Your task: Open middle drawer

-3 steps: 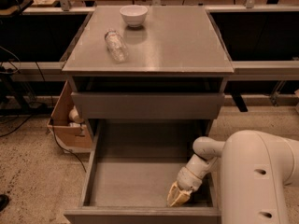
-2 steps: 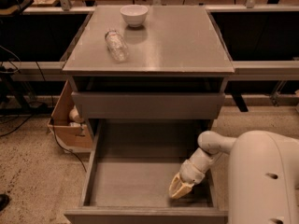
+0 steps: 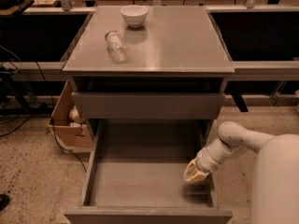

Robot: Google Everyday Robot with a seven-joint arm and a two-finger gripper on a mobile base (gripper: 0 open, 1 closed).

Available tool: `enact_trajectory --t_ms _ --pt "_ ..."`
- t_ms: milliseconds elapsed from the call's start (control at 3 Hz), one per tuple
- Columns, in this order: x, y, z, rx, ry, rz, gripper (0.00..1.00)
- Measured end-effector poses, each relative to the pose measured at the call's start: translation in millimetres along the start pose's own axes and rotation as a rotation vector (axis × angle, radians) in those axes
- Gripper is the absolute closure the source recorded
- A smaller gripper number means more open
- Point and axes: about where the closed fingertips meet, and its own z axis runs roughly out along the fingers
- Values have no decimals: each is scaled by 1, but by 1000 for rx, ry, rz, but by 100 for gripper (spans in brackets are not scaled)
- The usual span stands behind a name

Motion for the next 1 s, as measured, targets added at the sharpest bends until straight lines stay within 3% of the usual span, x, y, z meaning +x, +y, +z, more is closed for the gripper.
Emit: enact_trajectory --t_ms 333,667,1000 --pt "15 -6 -87 178 164 -13 100" --pt "4 -10 -165 304 293 -50 97" --pt "3 -10 -165 304 293 -51 74"
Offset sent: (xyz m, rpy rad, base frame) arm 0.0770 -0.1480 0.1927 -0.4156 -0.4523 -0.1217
